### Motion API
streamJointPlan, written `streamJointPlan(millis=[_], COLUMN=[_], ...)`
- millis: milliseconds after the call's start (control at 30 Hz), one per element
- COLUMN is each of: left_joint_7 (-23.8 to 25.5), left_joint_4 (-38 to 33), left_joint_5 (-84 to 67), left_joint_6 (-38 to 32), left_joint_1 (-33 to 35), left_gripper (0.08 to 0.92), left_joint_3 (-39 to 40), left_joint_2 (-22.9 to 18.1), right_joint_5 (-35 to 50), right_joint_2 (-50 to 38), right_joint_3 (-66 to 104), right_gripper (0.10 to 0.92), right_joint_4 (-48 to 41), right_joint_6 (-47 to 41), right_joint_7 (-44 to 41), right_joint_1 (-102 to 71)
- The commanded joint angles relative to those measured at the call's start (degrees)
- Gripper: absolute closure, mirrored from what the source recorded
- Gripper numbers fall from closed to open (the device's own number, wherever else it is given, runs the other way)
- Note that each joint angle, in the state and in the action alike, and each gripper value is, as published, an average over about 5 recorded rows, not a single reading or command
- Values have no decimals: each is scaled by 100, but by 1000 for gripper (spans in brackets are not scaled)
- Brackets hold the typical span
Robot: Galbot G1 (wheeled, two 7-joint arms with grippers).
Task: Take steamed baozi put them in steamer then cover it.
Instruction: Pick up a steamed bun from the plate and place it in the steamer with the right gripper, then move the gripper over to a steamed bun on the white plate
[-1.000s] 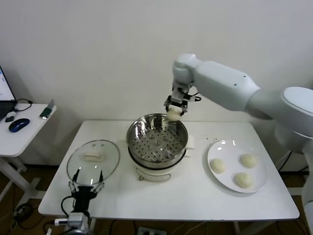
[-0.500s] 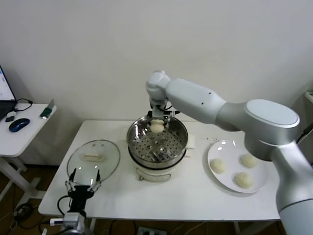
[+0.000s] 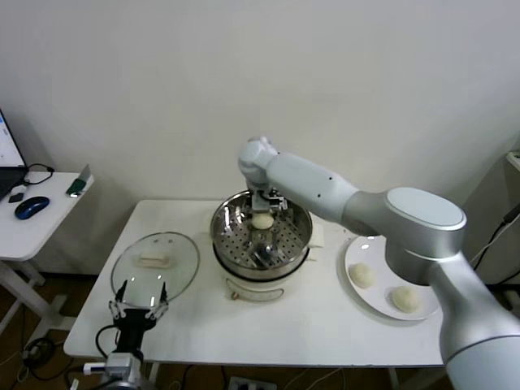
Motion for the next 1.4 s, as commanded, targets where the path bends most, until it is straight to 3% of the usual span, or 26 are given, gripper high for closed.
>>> streamJointPlan(millis=[33, 233, 500, 667, 833, 1100, 1400], left_joint_7=[-8, -22, -35, -36, -35, -50, -62], left_joint_4=[-17, -53, -124, -183, -250, -383, -436], left_joint_5=[10, 52, 93, 115, 133, 210, 217], left_joint_6=[6, 8, 11, 10, 10, 32, 48], left_joint_1=[19, 65, 97, 111, 142, 239, 318], left_gripper=[177, 177, 177, 177, 177, 177, 177], left_joint_3=[-8, -5, -9, 9, 54, 31, -71], left_joint_2=[-8, -31, -41, -74, -115, -149, -139], right_joint_5=[-47, 722, 2619, 4557, 5928, 6198, 5542], right_joint_2=[38, -289, -1496, -2841, -3800, -4807, -5127], right_joint_3=[83, 15, -443, -1799, -2208, -2131, -1537], right_gripper=[205, 203, 203, 203, 203, 203, 203], right_joint_4=[-91, 360, 1166, 2167, 2569, 2663, 2644], right_joint_6=[35, -17, -720, -2574, -4056, -5010, -5187], right_joint_7=[49, -175, -332, 164, -76, -46, 203], right_joint_1=[-53, 487, 1627, 2456, 2522, 1482, 119])
